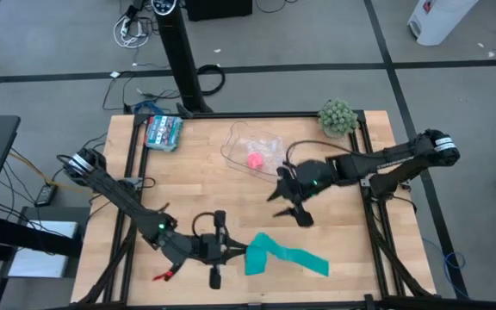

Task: Roll bandage
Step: Roll the blue bandage

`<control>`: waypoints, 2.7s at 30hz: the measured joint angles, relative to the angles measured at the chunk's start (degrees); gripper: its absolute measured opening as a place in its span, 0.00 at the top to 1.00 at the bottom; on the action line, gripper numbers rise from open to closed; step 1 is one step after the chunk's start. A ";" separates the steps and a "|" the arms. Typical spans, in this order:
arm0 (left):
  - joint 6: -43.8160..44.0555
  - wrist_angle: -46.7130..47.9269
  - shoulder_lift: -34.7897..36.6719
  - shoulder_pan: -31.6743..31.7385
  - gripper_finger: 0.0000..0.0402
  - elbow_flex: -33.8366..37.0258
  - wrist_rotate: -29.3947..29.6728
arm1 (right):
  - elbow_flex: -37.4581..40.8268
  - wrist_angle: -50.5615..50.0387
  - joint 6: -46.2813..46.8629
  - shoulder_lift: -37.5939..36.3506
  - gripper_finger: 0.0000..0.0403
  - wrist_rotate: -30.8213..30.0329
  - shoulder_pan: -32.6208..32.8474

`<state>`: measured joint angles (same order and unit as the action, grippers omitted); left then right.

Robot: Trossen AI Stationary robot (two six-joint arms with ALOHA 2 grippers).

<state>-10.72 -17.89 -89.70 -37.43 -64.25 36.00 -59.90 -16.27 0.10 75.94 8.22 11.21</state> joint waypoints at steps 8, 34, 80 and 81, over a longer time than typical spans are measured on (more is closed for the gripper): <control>6.91 2.97 4.78 0.87 0.94 -0.02 4.98 | 0.00 4.98 -1.20 -0.50 0.47 -30.06 15.90; 9.85 -12.47 5.87 8.59 0.94 -0.02 7.46 | 0.02 25.20 -0.27 7.14 0.48 -63.94 26.11; 8.59 -13.18 5.80 7.28 0.94 -0.02 4.19 | 0.02 29.78 -20.92 4.07 0.99 -66.54 21.13; 9.65 -12.92 5.80 7.29 0.94 -0.02 1.91 | 0.02 28.83 -21.10 2.23 0.99 -64.24 20.54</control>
<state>-1.07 -30.81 -83.90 -30.14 -64.27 37.91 -59.88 12.56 -21.00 78.17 -56.03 31.75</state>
